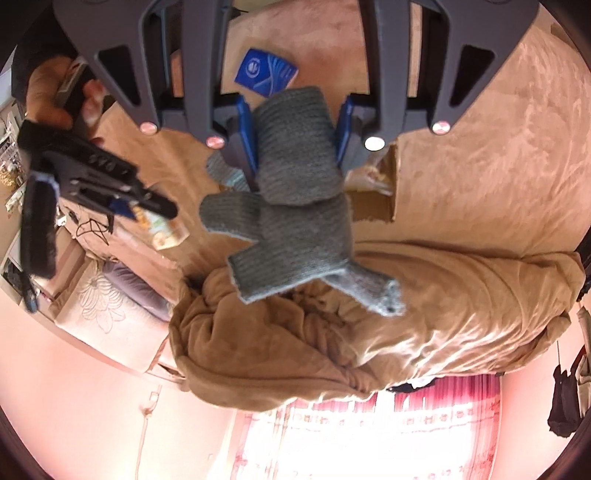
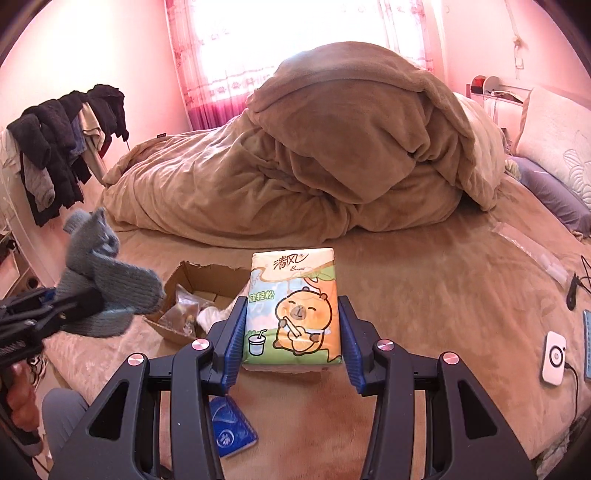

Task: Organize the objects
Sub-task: 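Lift the gloves and tissue pack over the box and release both inside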

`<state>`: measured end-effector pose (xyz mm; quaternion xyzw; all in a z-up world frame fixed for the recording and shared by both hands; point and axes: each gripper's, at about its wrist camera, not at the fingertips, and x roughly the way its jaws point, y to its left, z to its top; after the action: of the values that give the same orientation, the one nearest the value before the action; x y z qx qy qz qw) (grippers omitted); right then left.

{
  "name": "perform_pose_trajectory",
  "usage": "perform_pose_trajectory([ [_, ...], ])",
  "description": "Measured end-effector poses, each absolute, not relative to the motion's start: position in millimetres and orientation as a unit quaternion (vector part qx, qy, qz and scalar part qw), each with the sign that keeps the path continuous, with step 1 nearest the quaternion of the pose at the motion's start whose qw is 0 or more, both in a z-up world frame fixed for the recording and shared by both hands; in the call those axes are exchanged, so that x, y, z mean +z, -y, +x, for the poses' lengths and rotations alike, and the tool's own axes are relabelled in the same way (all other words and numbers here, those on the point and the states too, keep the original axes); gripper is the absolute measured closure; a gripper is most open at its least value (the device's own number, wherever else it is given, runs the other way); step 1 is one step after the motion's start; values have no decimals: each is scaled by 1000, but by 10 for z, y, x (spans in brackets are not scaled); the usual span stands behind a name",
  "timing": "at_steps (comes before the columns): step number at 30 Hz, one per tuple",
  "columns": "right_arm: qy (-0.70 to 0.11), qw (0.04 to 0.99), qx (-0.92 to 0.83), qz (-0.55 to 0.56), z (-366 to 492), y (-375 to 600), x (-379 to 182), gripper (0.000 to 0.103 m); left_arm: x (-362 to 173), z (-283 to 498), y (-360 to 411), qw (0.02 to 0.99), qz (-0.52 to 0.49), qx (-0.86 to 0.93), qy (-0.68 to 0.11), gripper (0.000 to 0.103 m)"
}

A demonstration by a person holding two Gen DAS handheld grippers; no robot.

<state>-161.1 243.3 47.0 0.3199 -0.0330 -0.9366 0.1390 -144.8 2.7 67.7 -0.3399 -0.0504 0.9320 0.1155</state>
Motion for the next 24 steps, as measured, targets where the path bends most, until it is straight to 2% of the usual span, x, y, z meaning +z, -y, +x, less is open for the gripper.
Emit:
perform_pose_trajectory([
  [8, 24, 147, -935, 323, -1892, -2326, 392, 55, 512, -1817, -68, 118, -350, 928, 45, 66],
  [24, 51, 156, -917, 363, -2373, -2260, -174, 55, -447, -2545, -194, 113, -441, 890, 27, 66],
])
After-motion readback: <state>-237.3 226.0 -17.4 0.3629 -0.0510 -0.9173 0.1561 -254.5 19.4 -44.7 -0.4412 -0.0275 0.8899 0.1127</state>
